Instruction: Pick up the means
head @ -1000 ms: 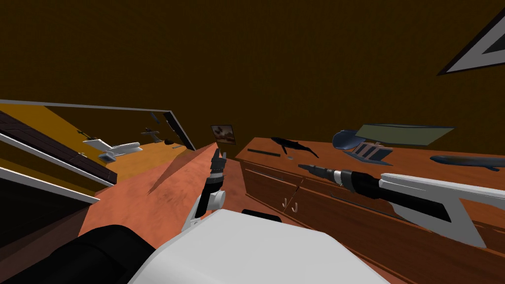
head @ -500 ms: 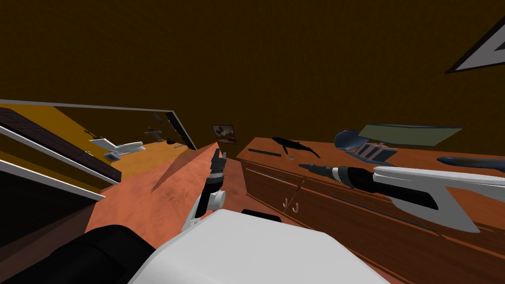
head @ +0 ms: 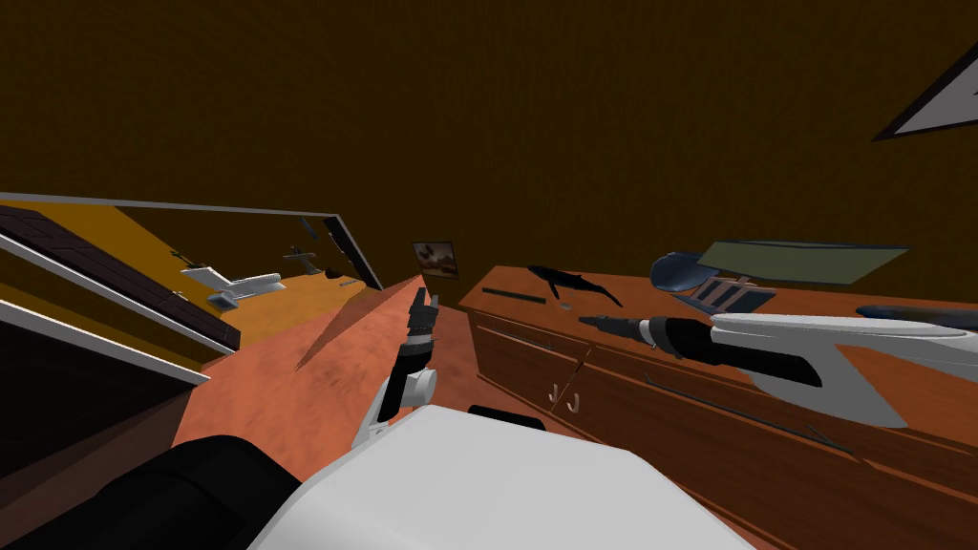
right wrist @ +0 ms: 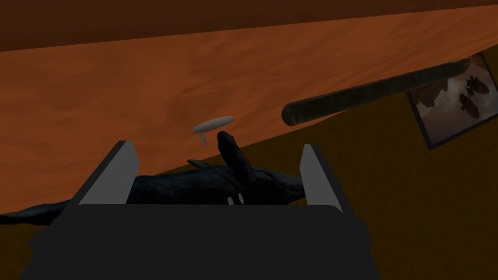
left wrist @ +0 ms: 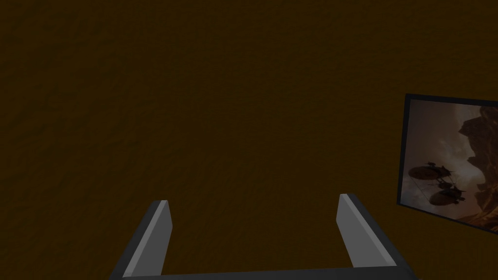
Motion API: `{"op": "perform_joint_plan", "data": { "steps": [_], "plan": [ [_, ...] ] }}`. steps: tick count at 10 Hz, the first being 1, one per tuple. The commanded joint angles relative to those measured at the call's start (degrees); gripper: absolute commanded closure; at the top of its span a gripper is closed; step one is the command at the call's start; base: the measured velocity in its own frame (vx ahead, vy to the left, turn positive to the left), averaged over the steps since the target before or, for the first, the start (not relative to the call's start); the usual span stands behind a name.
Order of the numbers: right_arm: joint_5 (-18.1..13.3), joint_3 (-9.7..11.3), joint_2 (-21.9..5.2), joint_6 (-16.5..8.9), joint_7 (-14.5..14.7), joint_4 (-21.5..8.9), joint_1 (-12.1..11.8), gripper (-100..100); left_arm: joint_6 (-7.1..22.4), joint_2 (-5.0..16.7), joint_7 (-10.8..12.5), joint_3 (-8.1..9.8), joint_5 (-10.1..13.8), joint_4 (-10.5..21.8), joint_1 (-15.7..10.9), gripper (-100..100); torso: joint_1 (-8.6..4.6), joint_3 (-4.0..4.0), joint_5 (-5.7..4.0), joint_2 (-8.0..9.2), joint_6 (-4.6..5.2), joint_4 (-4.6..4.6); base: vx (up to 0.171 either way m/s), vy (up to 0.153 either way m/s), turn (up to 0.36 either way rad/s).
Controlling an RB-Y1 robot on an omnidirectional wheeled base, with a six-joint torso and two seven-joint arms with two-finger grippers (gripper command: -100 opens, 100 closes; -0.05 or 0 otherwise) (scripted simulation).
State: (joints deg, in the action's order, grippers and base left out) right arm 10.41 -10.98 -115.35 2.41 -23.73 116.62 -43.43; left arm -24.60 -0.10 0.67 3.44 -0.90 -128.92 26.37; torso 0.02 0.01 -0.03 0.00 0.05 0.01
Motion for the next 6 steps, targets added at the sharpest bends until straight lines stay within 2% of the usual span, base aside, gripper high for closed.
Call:
{"op": "perform_joint_plan", "data": {
  "steps": [1, 2, 3, 6],
  "plan": [
    [-1.57, 2.86, -0.09, -0.01, -2.30, 0.03, 2.86, -100, 0.00, 0.00, 0.00, 0.00, 0.00, 0.00, 0.00, 0, 0.00, 0.00, 0.00, 0.00, 0.00, 0.00, 0.000, 0.000, 0.000],
    [-1.57, 3.31, -0.09, -0.01, -2.30, 0.03, 3.54, -100, 0.00, 0.00, 0.00, 0.00, 0.00, 0.00, 0.00, 0, -0.01, 0.00, 0.00, 0.00, 0.00, 0.00, 0.000, 0.000, 0.000],
    [-1.19, 3.19, -3.00, -1.33, -3.44, -1.20, 3.21, -100, 0.00, 0.00, 0.00, 0.00, 0.00, 0.00, 0.00, 0, -0.02, 0.00, -0.01, 0.00, 0.00, 0.00, -0.006, 0.007, 0.053],
    [-0.82, 3.07, -8.15, -2.61, -4.55, -2.38, 2.89, -100, 0.00, 0.00, 0.00, 0.00, 0.00, 0.00, 0.00, 0, 0.06, 0.00, 0.02, 0.00, -0.02, 0.00, -0.007, 0.010, 0.034]
  ]
}}
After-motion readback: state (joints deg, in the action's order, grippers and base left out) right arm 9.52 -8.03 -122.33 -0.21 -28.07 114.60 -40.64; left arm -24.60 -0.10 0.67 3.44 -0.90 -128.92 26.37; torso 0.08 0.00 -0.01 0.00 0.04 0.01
